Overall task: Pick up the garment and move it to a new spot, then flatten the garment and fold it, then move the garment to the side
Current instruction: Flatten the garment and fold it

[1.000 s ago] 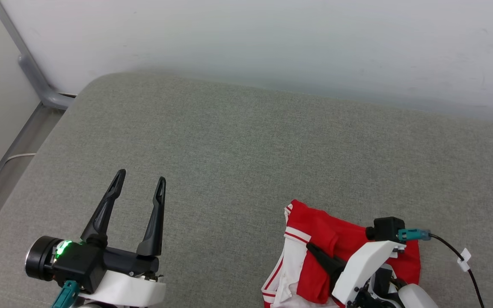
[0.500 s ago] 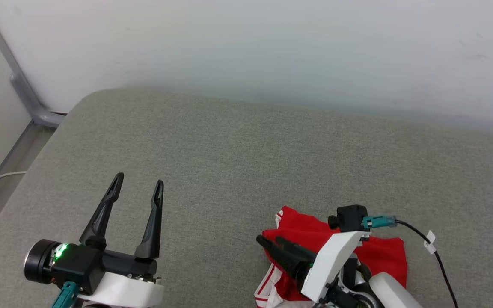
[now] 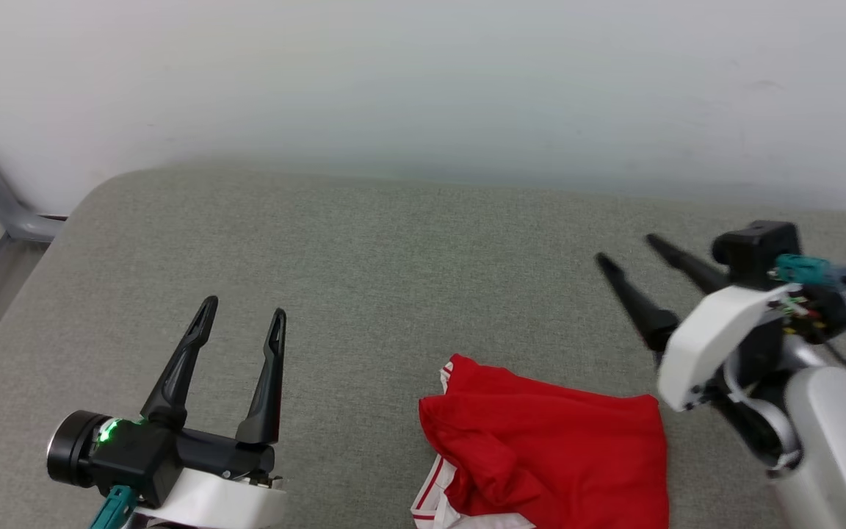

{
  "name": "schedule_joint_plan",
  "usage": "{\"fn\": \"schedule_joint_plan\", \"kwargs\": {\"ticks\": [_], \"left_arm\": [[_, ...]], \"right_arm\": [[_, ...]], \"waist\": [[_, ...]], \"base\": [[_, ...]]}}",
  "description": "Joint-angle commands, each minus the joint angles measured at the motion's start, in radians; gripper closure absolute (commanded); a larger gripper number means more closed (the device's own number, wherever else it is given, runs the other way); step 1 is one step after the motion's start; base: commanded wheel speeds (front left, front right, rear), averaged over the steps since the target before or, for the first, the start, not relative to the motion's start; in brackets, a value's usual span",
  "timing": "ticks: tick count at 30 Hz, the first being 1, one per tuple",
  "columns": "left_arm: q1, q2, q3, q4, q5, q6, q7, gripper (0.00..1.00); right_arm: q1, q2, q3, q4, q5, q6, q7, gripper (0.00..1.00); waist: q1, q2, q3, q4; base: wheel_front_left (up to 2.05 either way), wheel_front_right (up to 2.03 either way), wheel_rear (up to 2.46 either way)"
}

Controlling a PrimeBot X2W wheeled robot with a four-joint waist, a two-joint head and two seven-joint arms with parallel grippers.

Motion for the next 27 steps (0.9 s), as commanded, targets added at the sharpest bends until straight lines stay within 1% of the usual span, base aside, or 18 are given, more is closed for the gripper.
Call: {"fn": "schedule_joint_plan", "kwargs": {"ticks": [1,2,7,8,10,13,17,23,27], "left_arm": [[-0.014,-0.006,-0.001,-0.002,-0.006,-0.002,-0.002,0.0],[-0.016,-0.009,0.0,-0.002,-0.01,-0.002,-0.002,0.0],[-0.007,-0.015,0.001,0.001,-0.029,-0.002,-0.002,0.0],[-0.004,-0.014,0.0,0.002,-0.03,-0.002,-0.002,0.0],[0.002,-0.014,-0.001,0.005,-0.036,-0.002,-0.002,0.0],[0.007,-0.019,0.003,0.004,-0.042,-0.002,-0.002,0.0],[0.018,-0.024,0.003,0.008,-0.048,-0.002,-0.002,0.0],[0.039,-0.023,-0.01,0.028,-0.053,-0.002,-0.002,0.0],[0.047,-0.019,-0.022,0.044,-0.061,-0.002,-0.002,0.0]], "right_arm": [[0.005,-0.085,-0.003,-0.038,-0.079,-0.001,-0.043,0.0],[0.017,-0.115,-0.009,-0.059,-0.108,-0.001,-0.07,0.0],[0.092,-0.221,-0.073,-0.129,-0.176,-0.001,-0.19,0.0],[0.115,-0.233,-0.087,-0.138,-0.188,-0.001,-0.215,0.0],[0.16,-0.234,-0.134,-0.154,-0.202,-0.001,-0.271,0.0],[0.232,-0.207,-0.212,-0.173,-0.219,-0.001,-0.351,0.0],[0.332,-0.13,-0.292,-0.225,-0.269,-0.001,-0.431,0.0],[0.426,-0.003,-0.36,-0.269,-0.326,-0.001,-0.503,0.0],[0.457,0.045,-0.373,-0.264,-0.355,-0.001,-0.512,0.0]], "waist": [[0.0,0.0,0.01,-0.01],[0.0,0.0,0.012,-0.013],[0.0,0.0,0.02,-0.03],[0.0,0.0,0.022,-0.032],[0.0,0.0,0.026,-0.035],[0.0,0.0,0.033,-0.038],[0.0,0.0,0.036,-0.038],[0.0,0.0,0.029,-0.033],[0.0,0.0,0.025,-0.031]], "base": [[0.0,0.0,0.0],[0.0,0.0,0.0],[0.0,0.0,0.0],[0.0,0.0,0.0],[0.0,0.0,0.0],[0.0,0.0,0.0],[0.0,0.0,0.0],[0.0,0.0,0.0],[0.0,0.0,0.0]]}}
